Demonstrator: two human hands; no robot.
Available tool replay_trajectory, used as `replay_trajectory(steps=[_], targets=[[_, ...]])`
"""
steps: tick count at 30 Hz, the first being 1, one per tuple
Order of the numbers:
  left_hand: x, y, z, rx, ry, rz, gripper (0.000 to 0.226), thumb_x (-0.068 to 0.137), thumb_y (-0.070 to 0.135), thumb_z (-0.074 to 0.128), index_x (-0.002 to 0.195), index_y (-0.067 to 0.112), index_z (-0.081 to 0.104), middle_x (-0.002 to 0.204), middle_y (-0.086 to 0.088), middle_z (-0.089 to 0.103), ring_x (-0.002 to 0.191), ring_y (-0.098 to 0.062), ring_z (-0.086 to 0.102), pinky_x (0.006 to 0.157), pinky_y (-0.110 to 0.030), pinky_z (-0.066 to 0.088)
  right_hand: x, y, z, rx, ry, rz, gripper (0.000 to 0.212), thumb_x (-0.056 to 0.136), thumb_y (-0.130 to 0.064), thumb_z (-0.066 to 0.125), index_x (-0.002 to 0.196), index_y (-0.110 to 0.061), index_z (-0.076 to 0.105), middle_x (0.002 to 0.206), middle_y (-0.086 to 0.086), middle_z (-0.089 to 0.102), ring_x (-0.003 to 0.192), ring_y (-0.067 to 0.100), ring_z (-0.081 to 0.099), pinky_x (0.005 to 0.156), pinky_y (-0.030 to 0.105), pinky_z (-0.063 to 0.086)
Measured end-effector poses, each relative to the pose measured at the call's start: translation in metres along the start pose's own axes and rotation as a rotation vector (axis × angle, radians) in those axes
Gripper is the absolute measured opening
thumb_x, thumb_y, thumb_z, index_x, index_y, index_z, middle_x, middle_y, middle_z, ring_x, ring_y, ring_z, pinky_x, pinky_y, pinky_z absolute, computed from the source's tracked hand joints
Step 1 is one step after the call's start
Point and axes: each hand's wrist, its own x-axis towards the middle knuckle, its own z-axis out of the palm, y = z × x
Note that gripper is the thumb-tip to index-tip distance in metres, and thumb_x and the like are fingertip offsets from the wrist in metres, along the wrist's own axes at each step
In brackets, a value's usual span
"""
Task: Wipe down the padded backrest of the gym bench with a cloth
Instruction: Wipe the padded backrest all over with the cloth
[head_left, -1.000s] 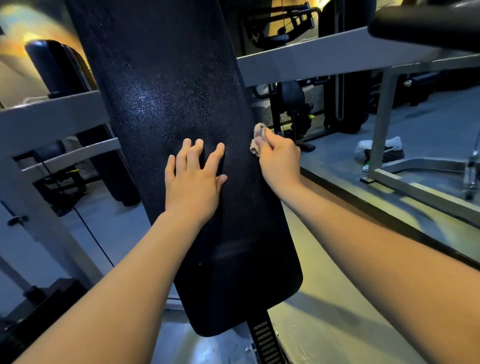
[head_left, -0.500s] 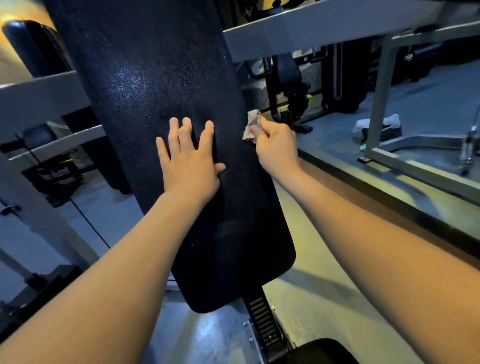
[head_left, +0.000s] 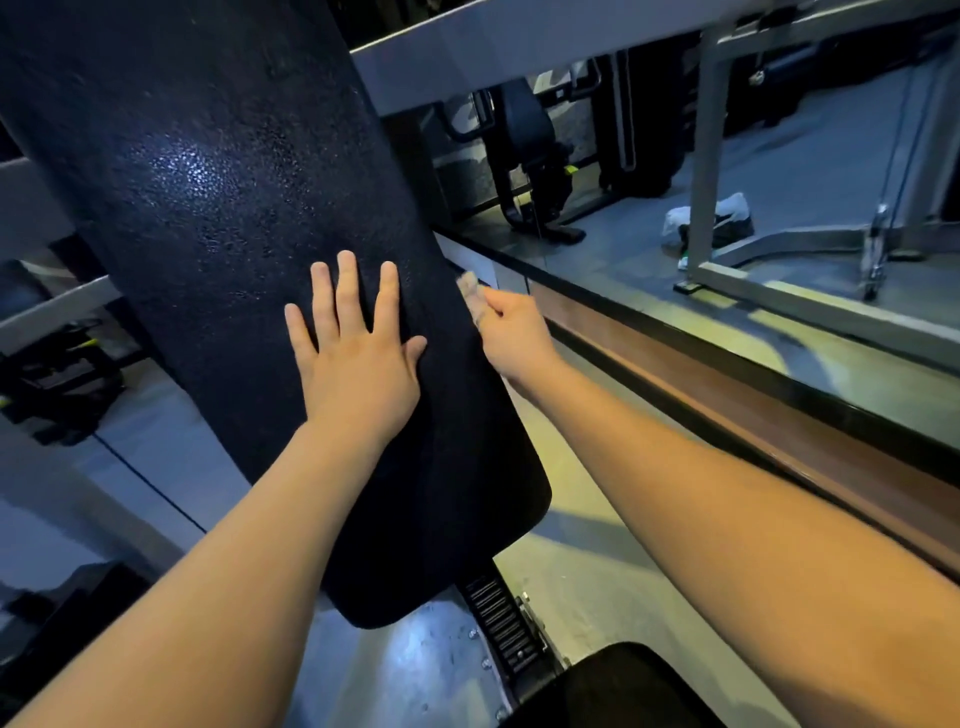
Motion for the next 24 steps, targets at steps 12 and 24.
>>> replay_trajectory(steps=[12,24], targets=[[0.001,0.002,0.005,0.002,-0.025,-0.026,0.078,0.102,0.05,0.04,0.159,0.027,-0.006,0.165,-0.009,-0.023,0.151,-0.031,-0.024,0.118,-0.059,-0.012,-0.068,0.107,-0.032,-0.066,-0.244,0.204,0.032,0.11,-0.025,0.05,0.104,-0.013,0.079,0.067,-0.026,0.064,0.067,-0.007,0.057,0.069,0.016,0.046],[-0.024,0.021,-0.005,0.037,-0.043,0.069,0.099,0.092,0.064,0.052,0.16,0.02,-0.004,0.166,-0.014,-0.014,0.153,-0.032,-0.013,0.121,-0.056,0.0,-0.109,0.117,-0.038,-0.095,-0.11,0.155,0.037,0.109,-0.035,0.05,0.086,-0.028,0.079,0.076,-0.016,0.072,0.072,-0.007,0.056,0.078,0.03,0.05]])
